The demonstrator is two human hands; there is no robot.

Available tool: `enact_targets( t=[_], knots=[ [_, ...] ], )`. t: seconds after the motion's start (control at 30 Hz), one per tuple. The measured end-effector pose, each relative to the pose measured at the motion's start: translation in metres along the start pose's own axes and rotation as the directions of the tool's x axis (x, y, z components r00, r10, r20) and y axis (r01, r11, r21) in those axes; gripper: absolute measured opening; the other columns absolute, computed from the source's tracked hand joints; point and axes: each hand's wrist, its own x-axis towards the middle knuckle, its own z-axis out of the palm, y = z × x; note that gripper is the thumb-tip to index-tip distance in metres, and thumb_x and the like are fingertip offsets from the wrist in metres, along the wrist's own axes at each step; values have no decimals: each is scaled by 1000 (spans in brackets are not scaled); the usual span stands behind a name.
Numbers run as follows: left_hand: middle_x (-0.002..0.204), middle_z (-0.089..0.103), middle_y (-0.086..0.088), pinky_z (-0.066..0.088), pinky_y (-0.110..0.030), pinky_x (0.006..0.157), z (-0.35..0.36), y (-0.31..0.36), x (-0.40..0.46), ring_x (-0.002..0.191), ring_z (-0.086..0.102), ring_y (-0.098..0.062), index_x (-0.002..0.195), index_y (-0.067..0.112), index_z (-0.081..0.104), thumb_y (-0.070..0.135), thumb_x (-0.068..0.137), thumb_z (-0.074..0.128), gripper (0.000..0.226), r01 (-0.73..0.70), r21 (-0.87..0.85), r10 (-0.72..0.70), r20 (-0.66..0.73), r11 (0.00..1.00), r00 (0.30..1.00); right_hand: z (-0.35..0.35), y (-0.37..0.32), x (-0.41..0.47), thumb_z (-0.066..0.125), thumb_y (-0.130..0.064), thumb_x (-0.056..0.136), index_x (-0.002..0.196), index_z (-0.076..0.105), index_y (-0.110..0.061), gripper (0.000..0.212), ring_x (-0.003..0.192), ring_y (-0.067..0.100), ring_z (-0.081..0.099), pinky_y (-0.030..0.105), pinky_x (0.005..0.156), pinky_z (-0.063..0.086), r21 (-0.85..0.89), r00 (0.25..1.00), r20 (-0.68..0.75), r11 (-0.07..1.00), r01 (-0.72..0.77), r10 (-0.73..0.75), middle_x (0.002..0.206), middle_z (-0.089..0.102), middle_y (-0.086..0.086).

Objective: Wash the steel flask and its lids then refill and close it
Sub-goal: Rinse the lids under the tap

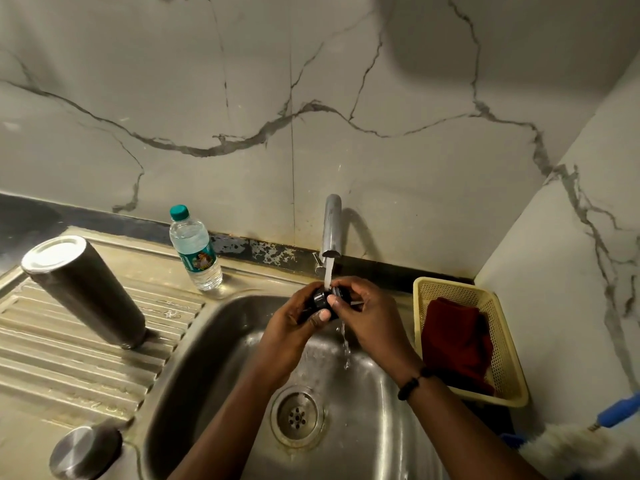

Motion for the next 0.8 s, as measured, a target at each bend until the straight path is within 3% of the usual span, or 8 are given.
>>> enact_targets(
  t=[0.2,0.27,0.37,0.47,0.57,0.63,0.73,0.8],
  knots=[
    [121,70,-1,54,-22,91,3,5,1,114,66,-12,135,17,56,15,87,72,51,-41,36,44,-108,999,993,13,-7,4,55,-25,99,104,64,-25,10,88,-4,60,3,67,45,13,995,-59,996,-83,84,95,64,-13],
    [118,71,-2,56,-23,86,3,7,-1,111,68,-14,131,18,58,14,85,74,49,-33,-71,21,-174,997,985,17,-8,3,53,-30,100,114,62,-25,17,95,3,64,9,67,51,133,986,-34,979,-155,160,107,66,-8],
    [110,74,-5,54,-29,90,10,7,-1,110,68,-20,121,12,63,16,81,72,42,5,-361,-108,-266,933,958,24,-5,-2,53,-34,99,128,58,-33,30,109,5,61,20,81,57,223,984,37,958,-180,176,124,61,-8],
    [110,75,-10,52,-35,96,12,5,-1,110,68,-25,118,6,65,18,80,67,40,85,-554,-246,-223,828,943,25,-1,-6,60,-33,95,128,58,-36,32,112,4,58,23,88,54,171,986,66,971,-164,155,126,59,-7],
    [119,71,-16,53,-37,98,14,6,-1,110,69,-25,125,3,63,18,85,65,43,155,-552,-284,-156,820,946,22,2,-8,66,-25,92,121,62,-37,32,113,2,54,19,89,52,168,989,58,975,-145,137,128,54,-7],
    [119,70,-18,55,-36,96,14,7,1,106,70,-24,125,2,63,17,84,66,44,150,-560,-287,-166,815,943,22,3,-10,66,-26,92,122,61,-40,34,115,2,54,24,93,53,221,988,74,964,-145,132,129,54,-8],
    [116,72,-15,57,-32,89,13,7,3,103,72,-21,121,5,64,12,87,64,35,133,-591,-279,-162,795,946,23,0,-12,64,-35,92,128,54,-40,37,113,3,57,23,87,53,334,965,132,907,-257,225,126,59,-11],
    [113,74,-11,57,-32,86,13,9,4,101,72,-19,120,8,65,11,92,62,29,143,-532,-254,-142,835,957,21,-2,-13,58,-34,96,126,56,-39,31,109,4,61,18,81,54,368,948,189,877,-310,256,120,64,-11]
  ],
)
